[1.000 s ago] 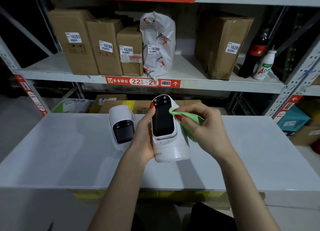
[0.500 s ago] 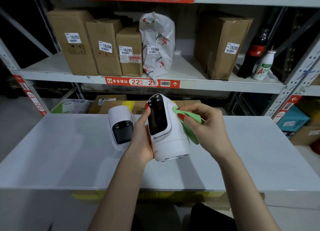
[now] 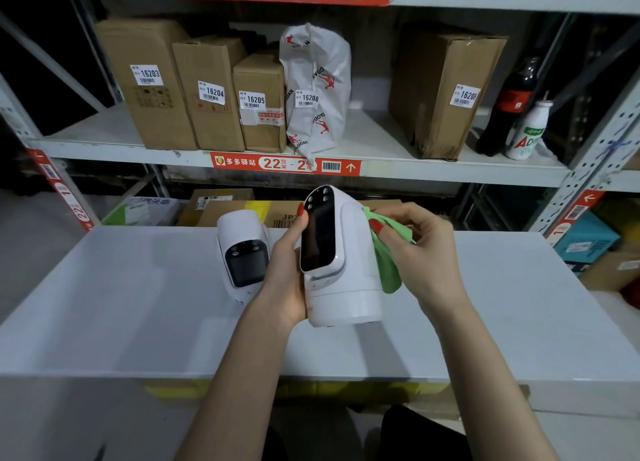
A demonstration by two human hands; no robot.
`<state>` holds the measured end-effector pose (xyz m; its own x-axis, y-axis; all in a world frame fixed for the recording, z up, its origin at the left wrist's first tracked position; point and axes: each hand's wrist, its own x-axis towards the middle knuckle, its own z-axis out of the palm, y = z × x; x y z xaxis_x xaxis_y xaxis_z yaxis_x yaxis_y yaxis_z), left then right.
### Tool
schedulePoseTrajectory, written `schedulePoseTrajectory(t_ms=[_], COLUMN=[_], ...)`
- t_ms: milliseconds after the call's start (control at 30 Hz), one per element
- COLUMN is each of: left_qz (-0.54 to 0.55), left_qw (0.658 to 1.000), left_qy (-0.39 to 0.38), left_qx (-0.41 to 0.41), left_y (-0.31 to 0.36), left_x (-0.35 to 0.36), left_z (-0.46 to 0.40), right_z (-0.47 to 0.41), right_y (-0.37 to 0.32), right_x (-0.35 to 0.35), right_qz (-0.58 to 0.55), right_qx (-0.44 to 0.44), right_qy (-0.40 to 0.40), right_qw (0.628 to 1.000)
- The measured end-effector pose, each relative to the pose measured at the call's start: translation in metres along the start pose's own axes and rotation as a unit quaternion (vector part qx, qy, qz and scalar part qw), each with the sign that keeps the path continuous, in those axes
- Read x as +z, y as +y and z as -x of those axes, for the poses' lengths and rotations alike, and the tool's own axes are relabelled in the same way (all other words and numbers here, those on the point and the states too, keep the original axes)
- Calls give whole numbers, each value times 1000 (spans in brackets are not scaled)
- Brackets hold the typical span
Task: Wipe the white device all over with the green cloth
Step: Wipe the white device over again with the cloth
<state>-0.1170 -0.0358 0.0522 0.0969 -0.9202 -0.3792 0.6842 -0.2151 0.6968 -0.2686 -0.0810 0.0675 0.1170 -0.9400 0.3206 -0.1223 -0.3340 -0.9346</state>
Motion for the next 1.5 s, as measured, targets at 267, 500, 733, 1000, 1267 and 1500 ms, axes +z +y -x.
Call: schedulePoseTrajectory(t_ms=[267, 500, 733, 1000, 1267, 1500], left_qz=[43, 44, 33, 34, 52, 88], left_qw=[998, 998, 998, 996, 994, 992], left_qy=[31, 41, 41, 72, 91, 86], left_qx=[30, 22, 28, 28, 37, 38], left_y=[1, 1, 0, 0, -1, -2], left_x=[-4, -7, -3, 0, -3, 1], left_z=[-2, -5, -4, -4, -6, -4], right_z=[5, 7, 10, 10, 13, 10], right_y=[-10, -13, -21, -16, -28, -22], right_x=[-7, -3, -7, -3, -14, -11], right_qz=[-20, -19, -2, 61, 29, 53], right_qx=[31, 3, -23, -43, -12, -19], right_qy=[-110, -104, -200, -140, -254, -164], right_qw=[993, 994, 980, 987, 967, 985])
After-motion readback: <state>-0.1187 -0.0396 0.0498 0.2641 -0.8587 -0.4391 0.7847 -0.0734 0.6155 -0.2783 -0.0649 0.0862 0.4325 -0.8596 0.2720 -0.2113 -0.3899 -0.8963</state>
